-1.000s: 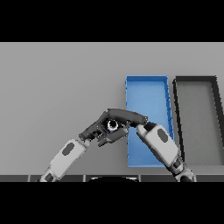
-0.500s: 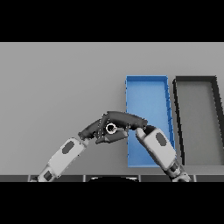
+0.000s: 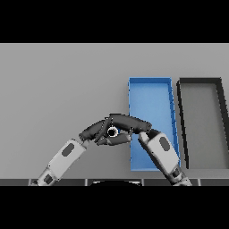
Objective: Pick up the blue pipe and place it into the blue bin.
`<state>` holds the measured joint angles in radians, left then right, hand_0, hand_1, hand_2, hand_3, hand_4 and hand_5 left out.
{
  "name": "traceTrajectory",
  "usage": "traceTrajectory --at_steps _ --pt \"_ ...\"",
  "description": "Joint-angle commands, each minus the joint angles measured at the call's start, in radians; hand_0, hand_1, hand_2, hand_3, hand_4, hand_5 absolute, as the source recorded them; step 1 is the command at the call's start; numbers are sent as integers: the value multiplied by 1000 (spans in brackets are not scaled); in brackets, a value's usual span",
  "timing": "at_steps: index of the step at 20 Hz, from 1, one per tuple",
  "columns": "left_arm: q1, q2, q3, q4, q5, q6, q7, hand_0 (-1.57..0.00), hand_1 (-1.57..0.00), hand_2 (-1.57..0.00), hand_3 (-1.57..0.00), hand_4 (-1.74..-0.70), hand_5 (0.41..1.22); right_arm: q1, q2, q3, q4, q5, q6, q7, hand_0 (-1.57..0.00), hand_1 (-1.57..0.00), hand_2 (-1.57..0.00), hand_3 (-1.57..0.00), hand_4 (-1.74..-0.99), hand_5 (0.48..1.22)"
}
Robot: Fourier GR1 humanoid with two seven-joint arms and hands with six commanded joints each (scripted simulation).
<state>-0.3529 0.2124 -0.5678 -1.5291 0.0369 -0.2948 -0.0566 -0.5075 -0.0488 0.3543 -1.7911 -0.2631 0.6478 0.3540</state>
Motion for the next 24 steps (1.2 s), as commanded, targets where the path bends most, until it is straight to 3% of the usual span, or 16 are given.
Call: traceTrajectory --at_steps 1,4,8,10,13,16,20,24 --pt "-5 -7 -4 10 -12 13 11 -131 -107 -109 -44 -854 794 -18 4 -14 19 3 0 23 -1568 -1568 -1568 -1567 -1484 1217" --pt "-3 2 10 21 -3 9 -25 -66 -54 -55 -22 -828 689 -2 7 -27 -1 20 10 -12 -1570 -1570 -1570 -1569 -1485 1219" --pt "21 -15 18 11 34 22 83 -27 -22 -22 -8 -865 616 3 26 -36 10 40 16 -27 -1570 -1570 -1570 -1570 -1490 1220" --pt "39 -16 11 -12 38 36 109 -17 -13 -14 -5 -880 605 -10 45 -57 11 -15 2 37 -1571 -1571 -1571 -1571 -1492 1220" --pt "44 -1 7 -16 31 31 117 -8 -6 -7 -2 -876 555 -32 86 -78 4 -216 -53 157 -1571 -1571 -1571 -1571 -1492 1221" --pt "45 4 8 -16 31 26 117 -4 -3 -3 -1 -868 529 -120 50 -126 6 -381 -151 251 -1571 -1571 -1571 -1571 -1494 1221" --pt "45 6 9 -14 33 24 119 -1 -1 -1 0 -864 503 -270 -30 -132 -6 -467 -287 250 -1571 -1571 -1571 -1571 -1493 1221" --pt "44 4 4 -19 29 23 114 0 0 0 1 -868 485 -452 -101 -237 76 -488 -287 198 -1571 -1571 -1571 -1571 -1496 1221"
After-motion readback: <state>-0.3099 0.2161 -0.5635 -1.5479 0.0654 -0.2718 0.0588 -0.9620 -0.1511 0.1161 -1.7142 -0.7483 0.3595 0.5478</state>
